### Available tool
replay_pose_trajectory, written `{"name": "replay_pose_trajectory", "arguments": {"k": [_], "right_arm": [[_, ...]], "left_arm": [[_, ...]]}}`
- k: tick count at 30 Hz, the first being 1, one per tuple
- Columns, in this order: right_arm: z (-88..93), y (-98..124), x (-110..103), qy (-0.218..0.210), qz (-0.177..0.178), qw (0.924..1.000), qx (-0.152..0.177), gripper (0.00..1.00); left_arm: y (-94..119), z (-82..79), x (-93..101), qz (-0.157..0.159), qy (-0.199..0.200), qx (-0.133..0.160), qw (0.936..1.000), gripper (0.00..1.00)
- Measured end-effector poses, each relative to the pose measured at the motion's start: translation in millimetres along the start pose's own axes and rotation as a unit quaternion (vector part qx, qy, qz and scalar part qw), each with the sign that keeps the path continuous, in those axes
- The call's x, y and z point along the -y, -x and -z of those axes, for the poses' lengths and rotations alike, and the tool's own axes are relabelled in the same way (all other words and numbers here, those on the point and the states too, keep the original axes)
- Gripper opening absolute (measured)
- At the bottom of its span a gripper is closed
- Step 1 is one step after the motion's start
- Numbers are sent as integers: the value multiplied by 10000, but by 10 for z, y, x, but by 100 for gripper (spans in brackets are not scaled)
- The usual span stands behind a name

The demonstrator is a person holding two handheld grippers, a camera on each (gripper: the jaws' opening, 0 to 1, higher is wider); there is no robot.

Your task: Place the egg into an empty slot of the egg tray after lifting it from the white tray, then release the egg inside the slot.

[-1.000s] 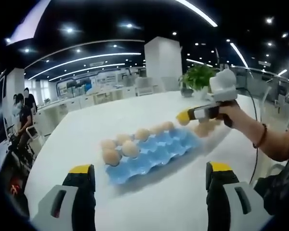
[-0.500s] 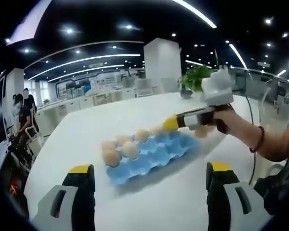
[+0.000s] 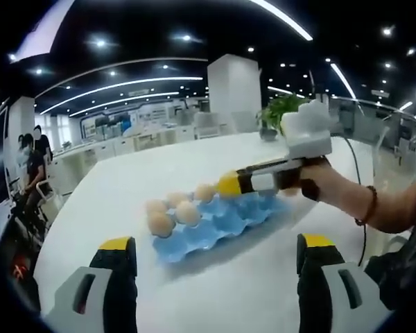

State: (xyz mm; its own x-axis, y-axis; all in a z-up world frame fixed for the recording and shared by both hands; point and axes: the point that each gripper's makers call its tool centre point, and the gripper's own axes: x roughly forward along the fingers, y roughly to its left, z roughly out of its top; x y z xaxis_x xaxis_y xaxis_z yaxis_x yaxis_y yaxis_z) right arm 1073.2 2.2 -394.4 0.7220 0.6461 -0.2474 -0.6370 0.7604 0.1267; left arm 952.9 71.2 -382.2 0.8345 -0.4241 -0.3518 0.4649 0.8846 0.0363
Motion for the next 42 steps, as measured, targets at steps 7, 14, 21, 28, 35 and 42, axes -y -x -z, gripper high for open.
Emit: {"name": "replay_pose_trajectory", "arguments": {"k": [7,14,21,28,35,42], "right_arm": [[103,-134,-109,165,-129,9996,-169,28],[228,-200,-74,252,-104,9991,-339,28],[240,-208,-69,361,-94,9986,-368,28],[254,-221,-97,633,-129,9971,-394,28],[260,-231,-78,623,-105,9972,-396,27],[249,-221,-68,418,-144,9985,-333,28]], "left_arm": [[32,17,-29,-47,25,-9,10000,98],[52,33,-78,-113,50,-28,9999,98],[34,36,-71,-104,33,-58,9999,98],[29,10,-63,-104,13,-35,9999,98],[43,12,-75,-140,24,-35,9999,98],[50,16,-78,-147,30,-33,9999,98]]}}
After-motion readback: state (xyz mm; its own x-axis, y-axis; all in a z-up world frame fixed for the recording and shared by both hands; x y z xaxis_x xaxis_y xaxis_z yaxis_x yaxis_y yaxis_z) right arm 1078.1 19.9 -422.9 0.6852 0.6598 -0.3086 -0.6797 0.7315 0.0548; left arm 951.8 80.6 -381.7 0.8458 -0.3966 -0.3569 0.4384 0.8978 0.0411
